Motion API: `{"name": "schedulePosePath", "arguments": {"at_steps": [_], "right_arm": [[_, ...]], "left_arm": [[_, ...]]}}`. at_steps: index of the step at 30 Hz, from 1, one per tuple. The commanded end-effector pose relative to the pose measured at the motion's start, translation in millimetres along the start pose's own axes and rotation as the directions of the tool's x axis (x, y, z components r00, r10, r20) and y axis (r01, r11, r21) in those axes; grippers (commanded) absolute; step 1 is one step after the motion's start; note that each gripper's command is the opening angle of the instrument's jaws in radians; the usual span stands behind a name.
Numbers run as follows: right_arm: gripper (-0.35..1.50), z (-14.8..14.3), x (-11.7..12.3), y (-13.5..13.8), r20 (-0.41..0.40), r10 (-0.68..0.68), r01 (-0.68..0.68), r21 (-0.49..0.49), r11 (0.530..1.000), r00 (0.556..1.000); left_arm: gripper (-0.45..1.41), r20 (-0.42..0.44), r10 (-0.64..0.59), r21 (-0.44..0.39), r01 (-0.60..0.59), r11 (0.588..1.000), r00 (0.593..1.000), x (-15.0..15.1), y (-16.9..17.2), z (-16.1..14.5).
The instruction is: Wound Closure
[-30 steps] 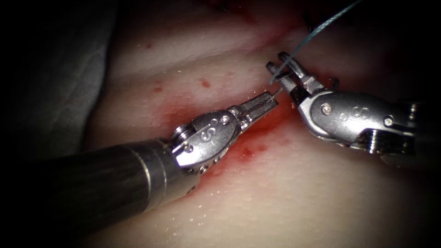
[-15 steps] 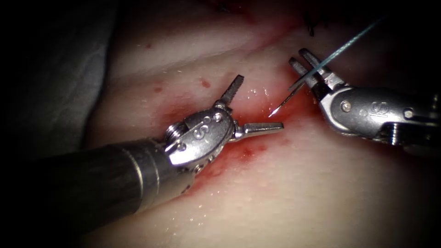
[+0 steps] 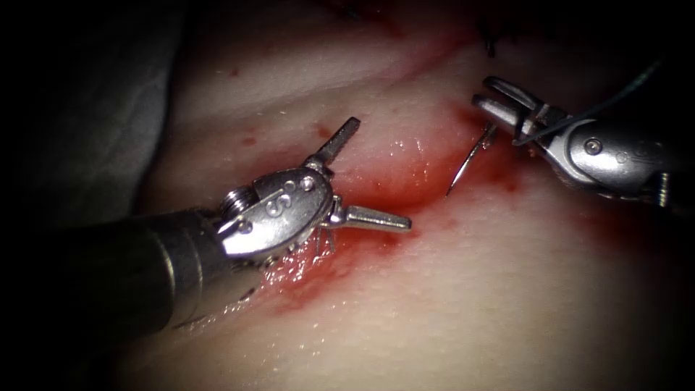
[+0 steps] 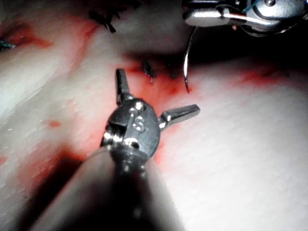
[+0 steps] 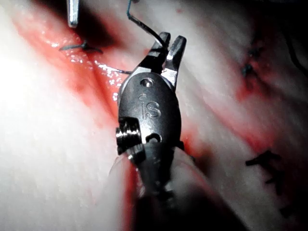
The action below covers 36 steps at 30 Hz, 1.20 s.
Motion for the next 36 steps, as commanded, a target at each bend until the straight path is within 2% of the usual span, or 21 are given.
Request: {"name": "schedulePosePath", "arguments": {"at_steps": [1,2,4,6,7,8,11,13,15,23,30,36], "right_arm": [[-0.35,1.3,-1.3,-0.5,-0.029,-0.029,0.03,0.04,0.999,0.999],[-0.35,1.5,-1.7,-0.6,-0.042,-0.043,0.045,0.058,0.997,0.998],[-0.35,2.1,-2.4,-0.9,-0.069,-0.048,0.054,0.086,0.995,0.996],[-0.35,2.7,-3.0,-1.3,-0.096,-0.065,0.075,0.109,0.991,0.993],[-0.35,3.0,-3.3,-1.5,-0.107,-0.066,0.079,0.121,0.989,0.992],[-0.35,3.3,-3.5,-1.7,-0.121,-0.079,0.095,0.132,0.987,0.989],[-0.35,3.9,-3.9,-2.2,-0.142,-0.099,0.12,0.145,0.982,0.985],[-0.35,4.1,-4.1,-2.2,-0.146,-0.124,0.144,0.138,0.98,0.982],[-0.35,4.0,-4.2,-2.1,-0.144,-0.148,0.167,0.128,0.978,0.978],[-0.35,4.0,-4.7,-2.7,-0.174,-0.273,0.293,0.099,0.951,0.946],[-0.35,4.5,-6.6,-3.4,-0.222,-0.322,0.347,0.087,0.934,0.92],[-0.35,5.2,-7.7,-3.6,-0.254,-0.346,0.37,0.05,0.928,0.903]], "left_arm": [[0.73,0.029,0.037,0.008,-0.038,0.999,0.999,-1.1,0.0,0.9],[0.41,0.042,0.078,0.017,-0.079,0.997,0.996,-1.4,-0.1,0.9],[0.04,0.078,0.169,0.036,-0.172,0.984,0.982,-2.4,-0.3,1.1],[-0.16,0.118,0.206,0.029,-0.211,0.977,0.971,-3.4,-0.6,1.3],[-0.35,0.141,0.223,0.015,-0.227,0.974,0.965,-4.1,-0.8,1.5],[-0.45,0.155,0.234,0.011,-0.238,0.971,0.96,-4.7,-0.8,1.6],[-0.45,0.2,0.303,0.016,-0.312,0.95,0.932,-6.8,-0.8,2.2],[-0.45,0.224,0.381,-0.005,-0.389,0.921,0.897,-8.2,-0.9,2.6],[-0.45,0.267,0.401,-0.018,-0.412,0.911,0.876,-9.2,-0.8,3.0],[-0.45,0.367,0.407,-0.032,-0.426,0.904,0.837,-12.1,0.0,5.4],[-0.45,0.451,0.42,-0.066,-0.439,0.896,0.788,-15.2,0.8,6.9],[-0.45,0.49,0.387,-0.09,-0.397,0.913,0.781,-16.9,1.8,6.9]]}}
